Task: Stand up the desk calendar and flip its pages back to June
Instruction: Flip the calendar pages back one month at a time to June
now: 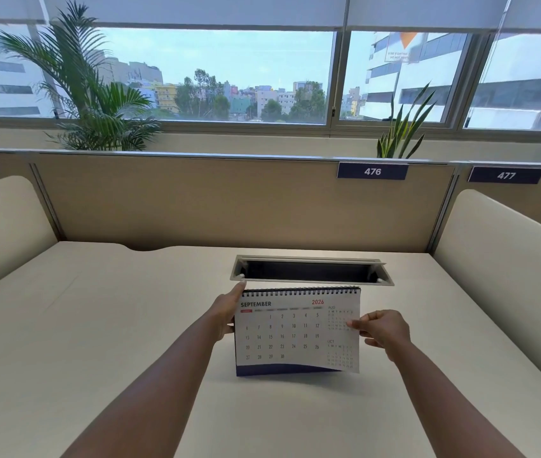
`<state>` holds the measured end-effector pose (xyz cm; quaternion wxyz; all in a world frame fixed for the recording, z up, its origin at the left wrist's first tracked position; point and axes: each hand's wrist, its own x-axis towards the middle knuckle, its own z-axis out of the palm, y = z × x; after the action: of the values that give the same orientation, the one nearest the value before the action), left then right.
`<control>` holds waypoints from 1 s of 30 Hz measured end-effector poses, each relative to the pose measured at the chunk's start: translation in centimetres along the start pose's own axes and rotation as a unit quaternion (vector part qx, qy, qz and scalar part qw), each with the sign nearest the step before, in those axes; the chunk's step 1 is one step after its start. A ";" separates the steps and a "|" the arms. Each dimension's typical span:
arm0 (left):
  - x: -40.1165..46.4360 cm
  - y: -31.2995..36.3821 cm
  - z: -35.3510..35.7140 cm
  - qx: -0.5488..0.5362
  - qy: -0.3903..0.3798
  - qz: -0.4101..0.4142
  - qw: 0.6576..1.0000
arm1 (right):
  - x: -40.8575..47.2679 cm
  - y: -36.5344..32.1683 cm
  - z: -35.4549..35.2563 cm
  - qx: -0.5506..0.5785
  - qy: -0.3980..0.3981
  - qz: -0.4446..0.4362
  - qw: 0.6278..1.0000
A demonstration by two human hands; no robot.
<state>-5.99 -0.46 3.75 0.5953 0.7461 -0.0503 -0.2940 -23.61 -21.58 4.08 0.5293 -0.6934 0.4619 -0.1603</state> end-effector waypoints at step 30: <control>-0.3 -0.4 0.1 0.020 0.011 0.009 1.000 | -0.4 1.0 0.0 0.028 -0.001 0.015 0.999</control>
<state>-6.36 -0.31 3.44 0.5833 0.7607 -0.0566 -0.2792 -24.30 -21.28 3.34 0.5514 -0.6713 0.4671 -0.1648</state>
